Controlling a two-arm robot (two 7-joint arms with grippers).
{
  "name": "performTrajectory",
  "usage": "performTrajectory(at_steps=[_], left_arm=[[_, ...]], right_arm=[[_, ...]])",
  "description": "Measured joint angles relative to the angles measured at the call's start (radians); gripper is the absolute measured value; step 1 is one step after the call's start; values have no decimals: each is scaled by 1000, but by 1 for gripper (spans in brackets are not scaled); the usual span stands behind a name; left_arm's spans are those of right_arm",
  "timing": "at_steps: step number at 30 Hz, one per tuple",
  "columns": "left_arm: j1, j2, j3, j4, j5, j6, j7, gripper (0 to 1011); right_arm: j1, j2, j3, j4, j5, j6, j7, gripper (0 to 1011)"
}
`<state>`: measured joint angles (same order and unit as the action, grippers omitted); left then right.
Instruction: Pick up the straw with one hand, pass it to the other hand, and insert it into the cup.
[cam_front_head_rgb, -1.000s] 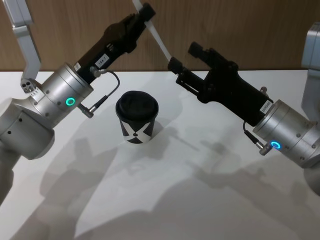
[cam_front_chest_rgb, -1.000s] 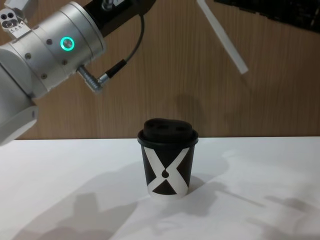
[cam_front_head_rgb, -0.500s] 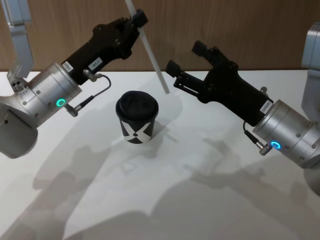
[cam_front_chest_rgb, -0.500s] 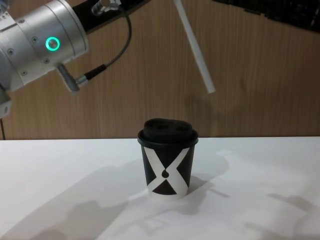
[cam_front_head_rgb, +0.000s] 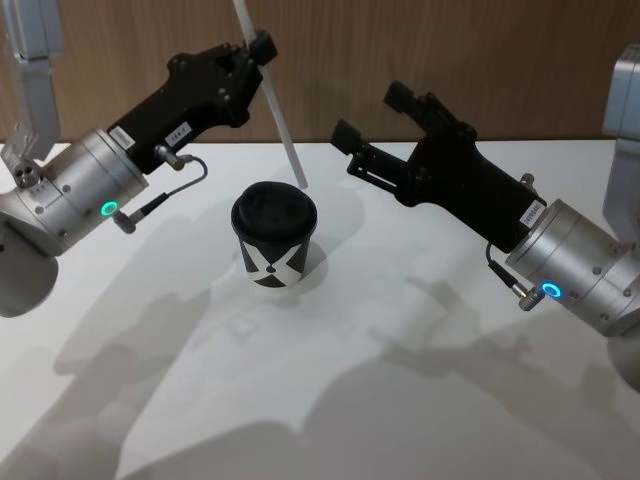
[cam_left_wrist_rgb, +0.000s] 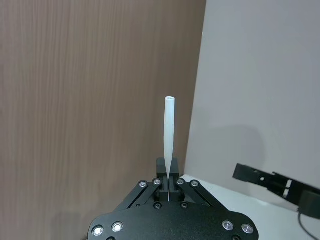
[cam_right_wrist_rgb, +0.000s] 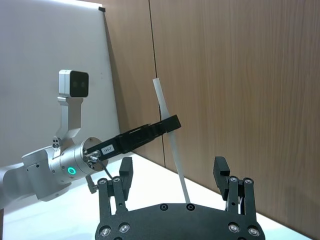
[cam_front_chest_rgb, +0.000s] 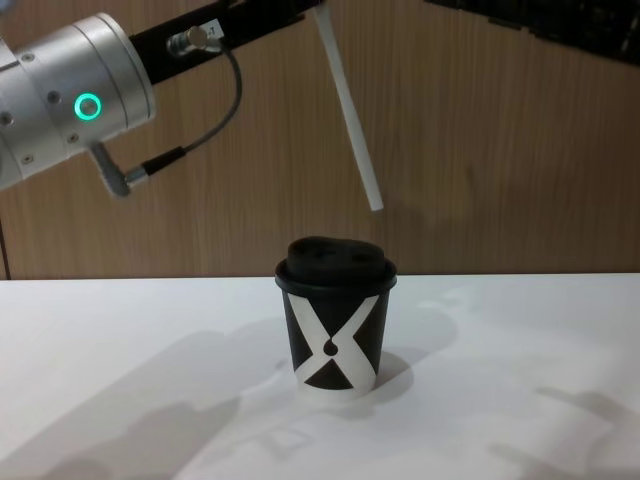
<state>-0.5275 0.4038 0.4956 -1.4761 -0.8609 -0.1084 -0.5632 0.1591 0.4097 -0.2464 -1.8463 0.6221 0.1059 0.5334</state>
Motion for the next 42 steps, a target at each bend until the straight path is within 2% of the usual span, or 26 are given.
performTrajectory(at_steps=[15, 42], left_arm=[[-12, 0, 1, 32, 38, 2, 3, 7], [-21, -15, -8, 69, 37, 55, -25, 8]], right_arm=[[0, 0, 0, 0, 0, 0, 0, 1001], [0, 0, 0, 0, 0, 0, 0, 1001]])
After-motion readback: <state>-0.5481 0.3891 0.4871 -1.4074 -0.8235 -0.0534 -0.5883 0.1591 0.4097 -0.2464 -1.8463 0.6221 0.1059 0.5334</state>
